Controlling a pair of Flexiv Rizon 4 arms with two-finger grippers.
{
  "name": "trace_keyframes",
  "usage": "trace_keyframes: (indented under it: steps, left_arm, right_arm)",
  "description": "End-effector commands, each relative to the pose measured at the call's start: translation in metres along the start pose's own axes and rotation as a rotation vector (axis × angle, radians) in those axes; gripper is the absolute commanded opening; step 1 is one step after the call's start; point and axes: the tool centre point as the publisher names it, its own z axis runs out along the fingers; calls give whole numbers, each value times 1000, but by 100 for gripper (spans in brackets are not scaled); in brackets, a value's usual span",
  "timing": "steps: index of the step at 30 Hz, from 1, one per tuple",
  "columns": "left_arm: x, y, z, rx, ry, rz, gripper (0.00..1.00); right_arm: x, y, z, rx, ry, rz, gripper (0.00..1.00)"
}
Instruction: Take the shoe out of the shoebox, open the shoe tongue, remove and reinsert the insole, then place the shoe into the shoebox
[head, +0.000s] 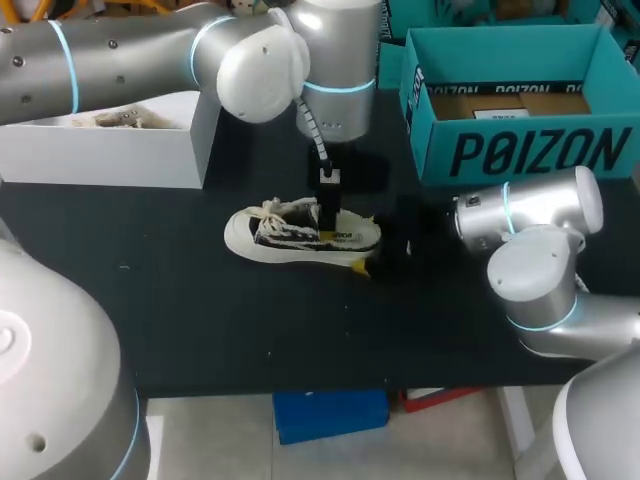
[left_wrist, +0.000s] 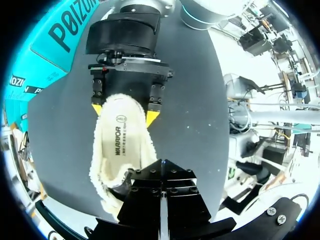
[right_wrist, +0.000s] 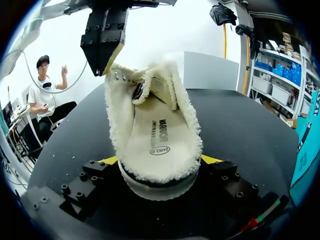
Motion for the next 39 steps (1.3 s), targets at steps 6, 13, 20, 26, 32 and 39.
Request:
trace_keyframes:
  steps: [6,13,20,26,32,39]
  left_arm:
    - [-20,-7,-7,-21,98,79,0]
    - [-26,-1,-20,-28,91,73,0]
    - [-24,8,-14,-70,128,29,0]
    - [-24,8,-14,-70,128,29,0]
    - [-28,-2,-2,-88,136,36,0]
    - [-30,-9,10,-105,126,34,0]
  right_arm:
    - [-2,-3,7,4,-3,2,0]
    - [-2,-3,7,4,-3,2,0]
    - [-2,-3,7,4,-3,2,0]
    - [-2,-3,7,4,-3,2,0]
    - [-2,-3,7,4,-3,2,0]
    - [-2,-3,7,4,-3,2,0]
